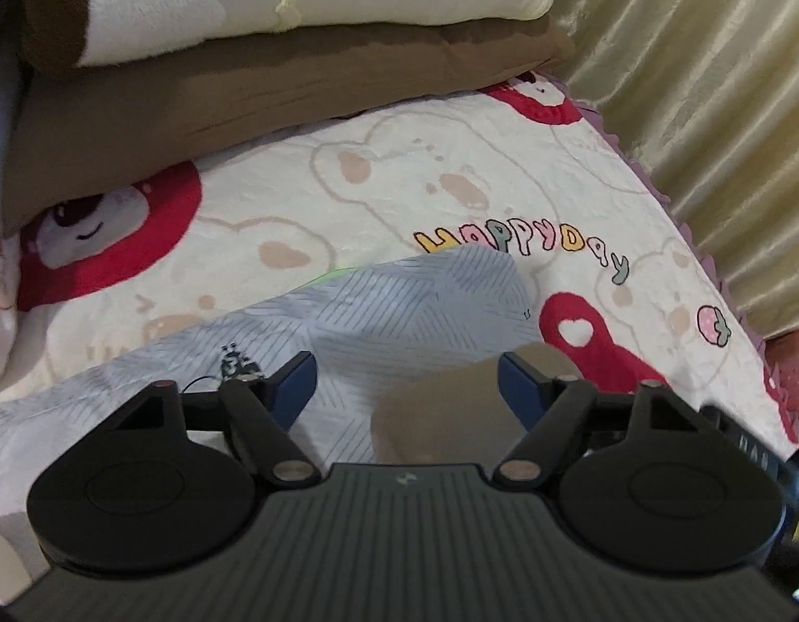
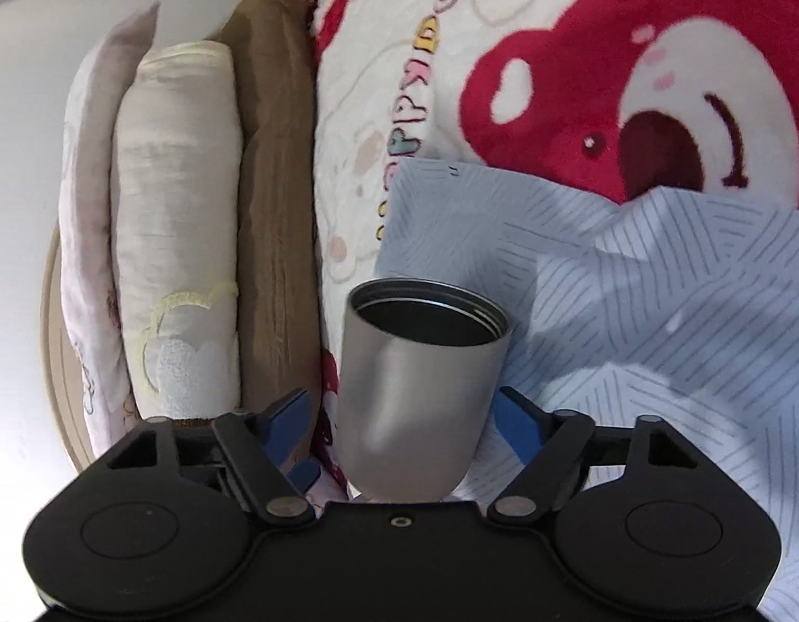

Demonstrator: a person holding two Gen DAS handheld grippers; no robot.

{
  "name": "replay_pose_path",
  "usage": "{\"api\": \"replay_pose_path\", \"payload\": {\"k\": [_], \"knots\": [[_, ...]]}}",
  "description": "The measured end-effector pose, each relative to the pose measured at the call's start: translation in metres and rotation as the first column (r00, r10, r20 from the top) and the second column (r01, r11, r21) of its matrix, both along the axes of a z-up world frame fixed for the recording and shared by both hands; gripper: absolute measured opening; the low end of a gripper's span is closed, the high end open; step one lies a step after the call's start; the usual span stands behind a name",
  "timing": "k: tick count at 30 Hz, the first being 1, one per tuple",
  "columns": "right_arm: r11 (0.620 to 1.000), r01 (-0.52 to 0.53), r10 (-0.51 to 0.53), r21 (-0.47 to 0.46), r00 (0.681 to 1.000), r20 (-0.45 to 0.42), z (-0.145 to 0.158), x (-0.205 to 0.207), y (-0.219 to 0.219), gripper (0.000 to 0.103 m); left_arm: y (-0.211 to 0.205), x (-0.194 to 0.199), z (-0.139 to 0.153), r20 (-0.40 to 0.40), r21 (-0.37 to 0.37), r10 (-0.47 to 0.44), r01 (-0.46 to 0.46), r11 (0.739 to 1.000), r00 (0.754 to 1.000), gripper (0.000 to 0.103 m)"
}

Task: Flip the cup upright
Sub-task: 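Move the right tool toward the grey metal cup lying on its side, then close the right gripper on the grey cup's base and lift it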

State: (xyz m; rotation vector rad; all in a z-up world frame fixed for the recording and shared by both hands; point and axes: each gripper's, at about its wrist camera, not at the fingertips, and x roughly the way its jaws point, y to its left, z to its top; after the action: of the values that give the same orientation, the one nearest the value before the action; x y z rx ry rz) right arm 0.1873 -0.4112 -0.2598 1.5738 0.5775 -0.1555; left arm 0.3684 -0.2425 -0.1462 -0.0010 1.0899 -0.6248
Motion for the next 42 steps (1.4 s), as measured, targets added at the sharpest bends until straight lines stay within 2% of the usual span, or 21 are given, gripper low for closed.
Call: {"api": "replay_pose_path", "payload": {"k": [2,5,8,14,20,23,26,32,37,39,42], "knots": [[1.000,-0.007,0.007,0.023,1.000,-0.002,-0.004,0.001,0.001,0.078,-0.006,0.006,-0.004,-0.023,-0.011,-0.004,0.004,1.000,1.000,0.065],[1.000,-0.026,0.026,0.001,1.000,-0.005,-0.005,0.006,0.004,0.073,-0.016,0.008,-0.009,-0.045,0.004,-0.042,0.042,0.999,0.998,0.048],[0.999,-0.037,0.037,-0.026,0.999,0.002,-0.007,0.008,0.004,0.071,-0.023,0.002,-0.006,-0.034,-0.008,-0.095,0.095,0.995,0.995,0.046],[0.998,-0.047,0.048,-0.047,0.999,0.008,-0.007,0.008,0.002,0.071,-0.033,0.003,-0.003,-0.077,-0.004,-0.111,0.111,0.994,0.991,0.046],[0.991,-0.060,0.062,-0.122,0.998,0.011,-0.004,0.011,0.003,0.076,-0.034,0.018,-0.008,-0.149,0.001,-0.065,0.065,0.998,0.987,0.049],[0.991,-0.061,0.064,-0.120,0.998,0.021,-0.006,0.012,0.002,0.077,-0.034,0.023,-0.010,-0.166,-0.004,-0.069,0.069,0.998,0.984,0.050],[0.993,-0.060,0.064,-0.102,0.997,0.037,-0.010,0.012,0.001,0.076,-0.030,0.030,-0.016,-0.189,-0.022,-0.053,0.049,0.999,0.981,0.057],[0.988,-0.062,0.068,-0.138,0.997,0.039,-0.008,0.015,0.002,0.079,-0.015,0.043,-0.031,-0.280,-0.103,-0.009,-0.021,0.994,0.960,0.058],[0.986,-0.070,0.078,-0.154,0.996,0.046,-0.012,0.022,0.003,0.084,-0.011,0.039,-0.036,-0.309,-0.140,0.001,-0.047,0.989,0.951,0.059],[0.978,-0.077,0.087,-0.196,0.995,0.039,-0.010,0.024,0.007,0.085,-0.011,0.037,-0.036,-0.330,-0.163,0.004,-0.061,0.985,0.944,0.059],[0.958,-0.102,0.113,-0.268,0.993,0.025,-0.004,0.027,0.012,0.085,-0.012,0.031,-0.032,-0.313,-0.156,0.004,-0.055,0.986,0.950,0.059]]}}
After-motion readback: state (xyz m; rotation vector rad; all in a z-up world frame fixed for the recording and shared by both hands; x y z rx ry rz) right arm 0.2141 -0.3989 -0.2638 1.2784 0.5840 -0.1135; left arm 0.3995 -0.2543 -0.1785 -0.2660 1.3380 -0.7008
